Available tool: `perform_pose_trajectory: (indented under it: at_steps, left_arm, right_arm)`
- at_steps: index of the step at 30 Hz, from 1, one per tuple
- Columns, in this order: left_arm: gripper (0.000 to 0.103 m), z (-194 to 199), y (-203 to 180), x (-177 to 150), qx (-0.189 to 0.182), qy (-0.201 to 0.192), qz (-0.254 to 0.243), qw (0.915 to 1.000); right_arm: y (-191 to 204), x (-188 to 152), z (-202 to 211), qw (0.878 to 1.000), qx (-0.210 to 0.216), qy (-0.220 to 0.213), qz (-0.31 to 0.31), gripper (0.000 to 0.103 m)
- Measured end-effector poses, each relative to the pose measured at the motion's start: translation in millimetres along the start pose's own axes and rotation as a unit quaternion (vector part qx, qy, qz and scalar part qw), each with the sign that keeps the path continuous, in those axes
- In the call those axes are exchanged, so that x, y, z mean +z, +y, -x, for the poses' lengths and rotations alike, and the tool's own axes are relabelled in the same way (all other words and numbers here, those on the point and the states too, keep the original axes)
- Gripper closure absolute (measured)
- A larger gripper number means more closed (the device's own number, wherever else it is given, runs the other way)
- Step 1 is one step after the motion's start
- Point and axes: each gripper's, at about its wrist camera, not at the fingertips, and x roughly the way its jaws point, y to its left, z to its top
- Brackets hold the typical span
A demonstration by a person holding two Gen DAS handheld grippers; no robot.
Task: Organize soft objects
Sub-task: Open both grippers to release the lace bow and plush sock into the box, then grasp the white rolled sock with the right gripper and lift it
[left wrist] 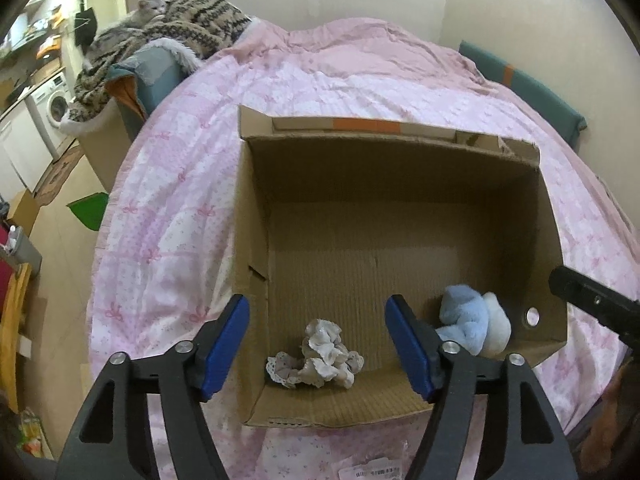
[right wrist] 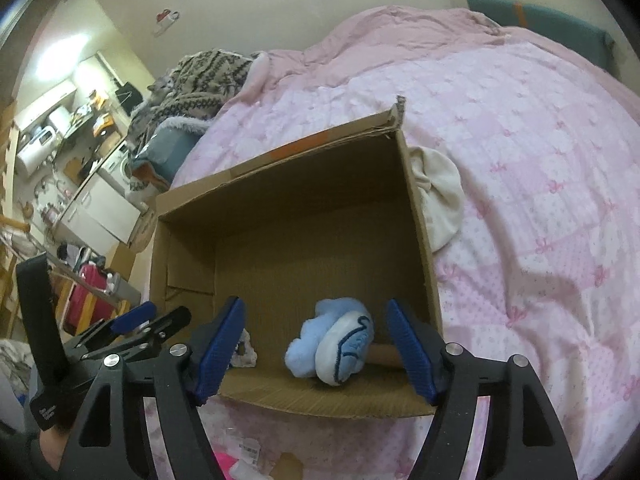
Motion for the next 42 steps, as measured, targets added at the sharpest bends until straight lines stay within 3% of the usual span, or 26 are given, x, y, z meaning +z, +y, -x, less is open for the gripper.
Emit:
perform_pose_trajectory:
  at_steps: [7,20,33,42]
  left_arm:
    - [0.027,-0.5,4.5,-7.1,-0.001,0.028,0.002,0.9996]
    - [0.027,36.4,21.2,-27.0,-0.001,0.030,0.027,0.9992]
    - [0.027,64.6,28.5,-55.2,-0.001,0.044,0.037,0.9984]
    - [0.027,60.8,39.5,-78.8,0.015,0.087,0.067,0.9938]
  right_arm:
    - [1.8,-2.9,-0.9,1.000,0.005,0.010,-0.010,0.025]
    - [18.0,-25.7,20.3,1.000,-0.002,0.024,0.018,0.025]
    - [17.9,-58.4,40.1,0.998,0.030,0.040,-0.023,0.025]
    - [28.0,-81.0,31.6,0.996,0.037,0.080,-0.020,0.025]
